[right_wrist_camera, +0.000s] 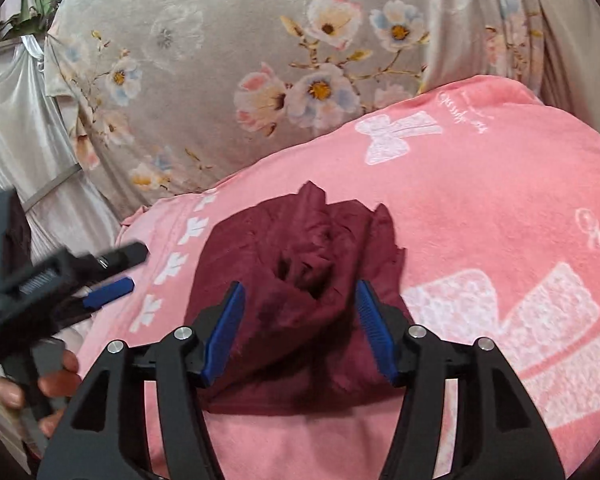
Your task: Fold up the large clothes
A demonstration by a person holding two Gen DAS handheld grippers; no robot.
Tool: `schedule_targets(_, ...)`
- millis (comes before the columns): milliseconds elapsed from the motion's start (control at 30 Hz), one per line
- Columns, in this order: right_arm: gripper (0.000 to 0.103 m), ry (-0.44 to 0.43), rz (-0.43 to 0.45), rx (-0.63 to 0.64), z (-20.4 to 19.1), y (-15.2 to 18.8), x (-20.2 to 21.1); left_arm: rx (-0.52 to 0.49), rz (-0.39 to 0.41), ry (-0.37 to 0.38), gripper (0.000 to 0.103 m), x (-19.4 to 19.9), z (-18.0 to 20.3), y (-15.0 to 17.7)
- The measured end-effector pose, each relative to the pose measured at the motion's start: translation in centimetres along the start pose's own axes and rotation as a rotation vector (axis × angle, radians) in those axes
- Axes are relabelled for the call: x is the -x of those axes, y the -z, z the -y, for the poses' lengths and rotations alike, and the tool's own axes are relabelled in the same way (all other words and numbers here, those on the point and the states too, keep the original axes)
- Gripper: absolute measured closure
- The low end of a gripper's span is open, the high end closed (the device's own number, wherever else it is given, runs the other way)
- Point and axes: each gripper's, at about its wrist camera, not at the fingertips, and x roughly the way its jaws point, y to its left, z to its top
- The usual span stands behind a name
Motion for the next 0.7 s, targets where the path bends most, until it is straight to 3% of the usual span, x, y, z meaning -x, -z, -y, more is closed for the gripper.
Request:
schedule_targets(67, 0.047, 0.006, -0.034, -0.023, -0.2, -0.9, -1.9, 0.036, -0.036, -0.059, 0.02, -1.6, -1.6, 0.0)
schedule_targets(200, 0.047, 0.007, -0.125, -0.039, 0.3, -0.5, -4.6, 0.066, -0.086, -0.093, 0.021, -3.8, -2.9, 1.2)
schedule_targets(267, 0.069, 0.023, -0.153, 0.004, 0.4, 0.3, -5.0, 0.052, -0.103, -0.106, 0.021, -4.2, -2.9, 2.0)
schedule_targets(300, 0.091, 0.033, -0.161, 0.022, 0.5, 0.6, -5.0, 0.039, -0.115, -0.11, 0.021, -4.6, -2.7, 2.3)
schedule_targets(367, 0.096, 0.066, -0.146, 0.054, 1.1, 1.3, -4.2, 0.016, -0.135, -0.111, 0.021, -5.2, -2.2, 2.7)
schedule_targets(567, 0.098, 0.223, -0.137, 0.049, 4.5, 3.5, -2.7, -0.06, -0.175, -0.104, 0.021, -6.6, -0.1, 3.8)
schedule_targets(700, 0.098, 0.261, -0.173, 0.033, 6.4, 5.1, -3.4, -0.103, -0.214, -0.114, 0.021, -8.3, 1.0, 4.8)
